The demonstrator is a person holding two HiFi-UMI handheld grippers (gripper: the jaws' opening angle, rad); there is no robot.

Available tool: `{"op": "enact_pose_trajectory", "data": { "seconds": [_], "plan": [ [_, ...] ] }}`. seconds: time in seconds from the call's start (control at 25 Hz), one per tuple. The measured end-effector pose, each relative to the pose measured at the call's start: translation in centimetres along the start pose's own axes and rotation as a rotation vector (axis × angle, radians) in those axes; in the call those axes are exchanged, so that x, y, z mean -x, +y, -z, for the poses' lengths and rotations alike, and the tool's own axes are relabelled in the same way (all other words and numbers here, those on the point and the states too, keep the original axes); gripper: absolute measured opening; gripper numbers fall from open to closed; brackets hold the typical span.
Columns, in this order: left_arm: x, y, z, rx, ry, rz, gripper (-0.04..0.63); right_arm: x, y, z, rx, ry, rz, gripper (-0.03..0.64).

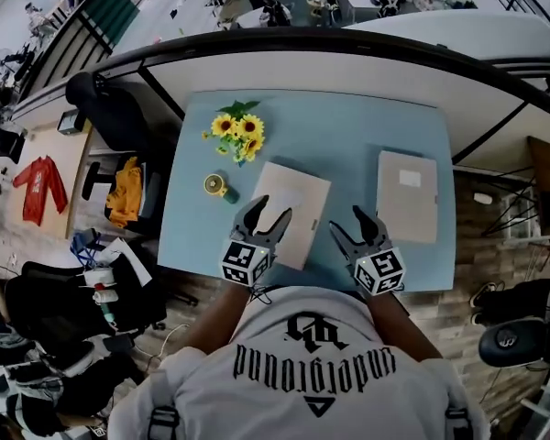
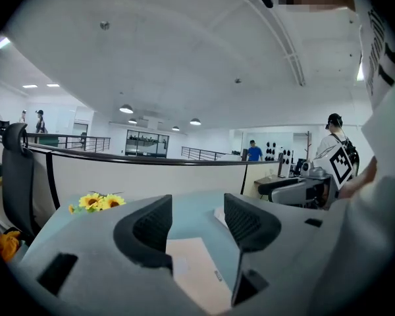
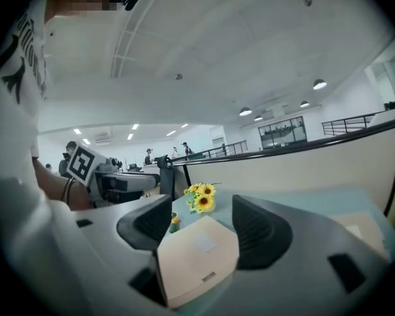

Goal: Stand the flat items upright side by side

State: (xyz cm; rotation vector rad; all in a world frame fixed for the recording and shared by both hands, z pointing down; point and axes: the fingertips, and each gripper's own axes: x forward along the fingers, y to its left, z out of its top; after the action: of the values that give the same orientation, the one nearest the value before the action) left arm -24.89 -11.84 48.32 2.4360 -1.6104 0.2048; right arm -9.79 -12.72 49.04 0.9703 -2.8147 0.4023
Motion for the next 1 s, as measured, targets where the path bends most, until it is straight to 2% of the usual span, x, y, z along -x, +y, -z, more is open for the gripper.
{"op": "enact_pose_trajectory", "data": {
  "seconds": [0.2,0.36,0.52,0.76,0.92,1.0],
  "plan": [
    [0.5,3.8,3.8,0.007,0.119,0.056,0.259,-2.2,0.5,4.1,-0.082,0.091,0.09,0.298],
    [0.4,7.2,8.5,0.049,0.246,0.078,0.27,-3.9,0.7,8.2,-0.197,0.177,0.139,0.301],
    [0.6,9.7,12.6,0.09,0.349,0.092,0.273,-5.1,1.6,12.3,-0.281,0.27,0.161,0.312],
    [-1.3,12.7,17.9,0.155,0.497,0.121,0.297,-7.8,0.5,16.9,-0.367,0.374,0.192,0.33],
    [-2.0,13.5,22.0,0.235,0.618,0.132,0.306,-8.6,0.5,20.0,-0.437,0.455,0.193,0.33],
    [-2.6,13.8,23.6,0.237,0.662,0.142,0.329,-9.2,0.2,21.4,-0.475,0.487,0.199,0.337]
  ]
}}
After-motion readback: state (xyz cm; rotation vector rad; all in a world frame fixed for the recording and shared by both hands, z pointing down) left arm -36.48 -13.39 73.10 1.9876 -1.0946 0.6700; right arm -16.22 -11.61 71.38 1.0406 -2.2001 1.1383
